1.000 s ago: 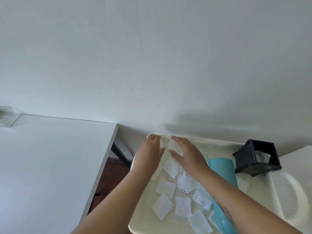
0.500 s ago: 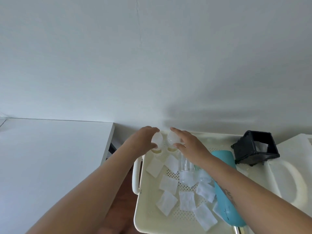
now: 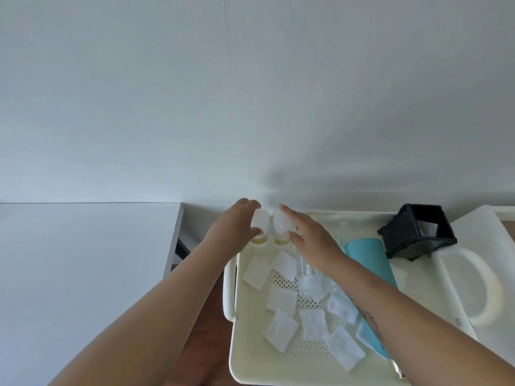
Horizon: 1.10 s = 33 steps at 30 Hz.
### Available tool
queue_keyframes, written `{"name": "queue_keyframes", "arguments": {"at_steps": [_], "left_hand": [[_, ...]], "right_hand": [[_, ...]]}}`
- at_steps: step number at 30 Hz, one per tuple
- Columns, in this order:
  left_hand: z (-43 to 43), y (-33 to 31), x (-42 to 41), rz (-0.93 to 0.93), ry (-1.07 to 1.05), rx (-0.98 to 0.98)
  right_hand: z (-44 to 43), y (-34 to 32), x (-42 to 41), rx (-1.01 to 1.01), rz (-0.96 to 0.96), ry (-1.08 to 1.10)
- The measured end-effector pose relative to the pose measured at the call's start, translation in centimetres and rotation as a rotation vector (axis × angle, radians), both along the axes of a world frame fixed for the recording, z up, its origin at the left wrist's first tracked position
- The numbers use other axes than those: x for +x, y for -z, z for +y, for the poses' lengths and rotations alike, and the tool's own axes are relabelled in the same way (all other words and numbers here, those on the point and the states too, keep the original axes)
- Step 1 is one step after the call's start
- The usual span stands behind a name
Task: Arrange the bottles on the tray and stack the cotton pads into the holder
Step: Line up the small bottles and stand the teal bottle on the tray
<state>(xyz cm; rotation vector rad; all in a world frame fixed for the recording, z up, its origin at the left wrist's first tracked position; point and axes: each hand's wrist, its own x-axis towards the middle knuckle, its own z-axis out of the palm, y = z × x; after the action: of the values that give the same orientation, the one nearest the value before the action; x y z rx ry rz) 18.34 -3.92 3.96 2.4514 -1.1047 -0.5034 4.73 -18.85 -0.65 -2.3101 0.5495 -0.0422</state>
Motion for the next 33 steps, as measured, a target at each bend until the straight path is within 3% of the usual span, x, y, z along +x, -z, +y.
{"name": "queue_keyframes", "arguments": {"at_steps": [12, 21, 28, 33], "left_hand": [[0.6, -0.3, -0.4, 0.063, -0.035, -0.058], [0.5, -2.0, -5.5, 0.03, -0.047, -0.359], [0.2, 2.9, -12.8, 0.073, 0.032, -0.28], [-0.1, 6.1, -15.1, 0.004, 0.056, -0.132]], "right_hand": [[0.3, -0.8, -0.2, 0.033, -0.004, 0.026], [-0.2, -2.0, -6.9, 0.025, -0.117, 0.23], [2.1, 0.8, -12.0, -0.174, -0.02, 0.309], [3.5, 2.3, -13.0, -0.294, 0.046, 0.316]]}}
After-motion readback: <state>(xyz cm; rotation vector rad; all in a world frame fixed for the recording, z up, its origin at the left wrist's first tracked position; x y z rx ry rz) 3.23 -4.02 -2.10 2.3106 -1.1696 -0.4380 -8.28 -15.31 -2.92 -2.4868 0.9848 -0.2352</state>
